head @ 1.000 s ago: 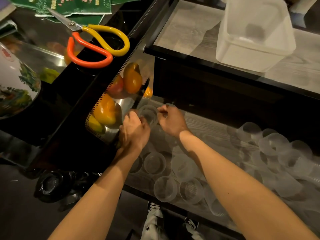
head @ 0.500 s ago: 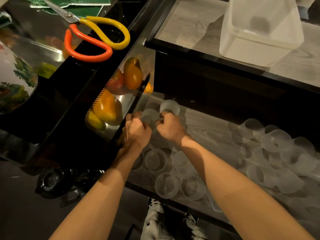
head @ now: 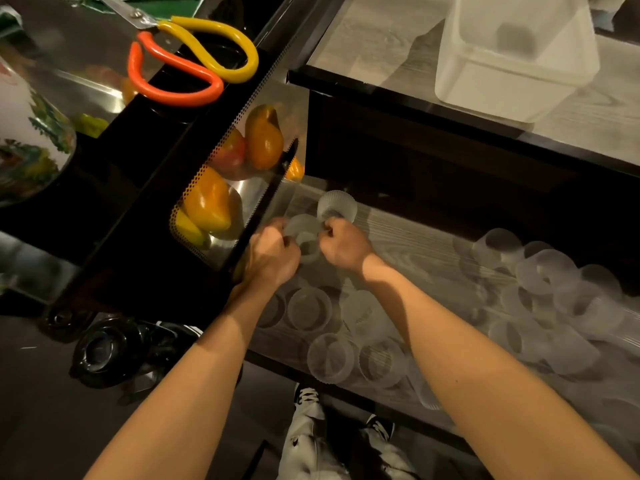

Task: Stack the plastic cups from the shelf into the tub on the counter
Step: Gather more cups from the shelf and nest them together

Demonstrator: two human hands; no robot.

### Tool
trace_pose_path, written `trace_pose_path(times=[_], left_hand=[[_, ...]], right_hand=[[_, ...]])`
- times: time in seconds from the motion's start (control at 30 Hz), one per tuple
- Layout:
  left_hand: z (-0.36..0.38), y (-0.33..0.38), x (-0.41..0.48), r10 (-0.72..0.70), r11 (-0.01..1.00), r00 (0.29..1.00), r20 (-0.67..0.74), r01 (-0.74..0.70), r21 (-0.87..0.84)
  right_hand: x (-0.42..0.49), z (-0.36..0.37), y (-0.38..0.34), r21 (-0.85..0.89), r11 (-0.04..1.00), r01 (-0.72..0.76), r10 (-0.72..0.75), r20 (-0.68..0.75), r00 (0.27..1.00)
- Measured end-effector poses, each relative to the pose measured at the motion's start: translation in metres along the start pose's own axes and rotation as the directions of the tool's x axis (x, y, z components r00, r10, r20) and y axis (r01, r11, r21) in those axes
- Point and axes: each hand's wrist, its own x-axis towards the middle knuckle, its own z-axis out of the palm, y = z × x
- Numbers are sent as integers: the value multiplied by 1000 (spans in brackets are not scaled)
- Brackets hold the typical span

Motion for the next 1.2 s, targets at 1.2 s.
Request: trace_pose_path(times=[1.2], left_hand=[[18,-48,-83,-128,871,991,49,88,483]], right_hand=[[-44,-8,34,-251,968,4,38,163,986]])
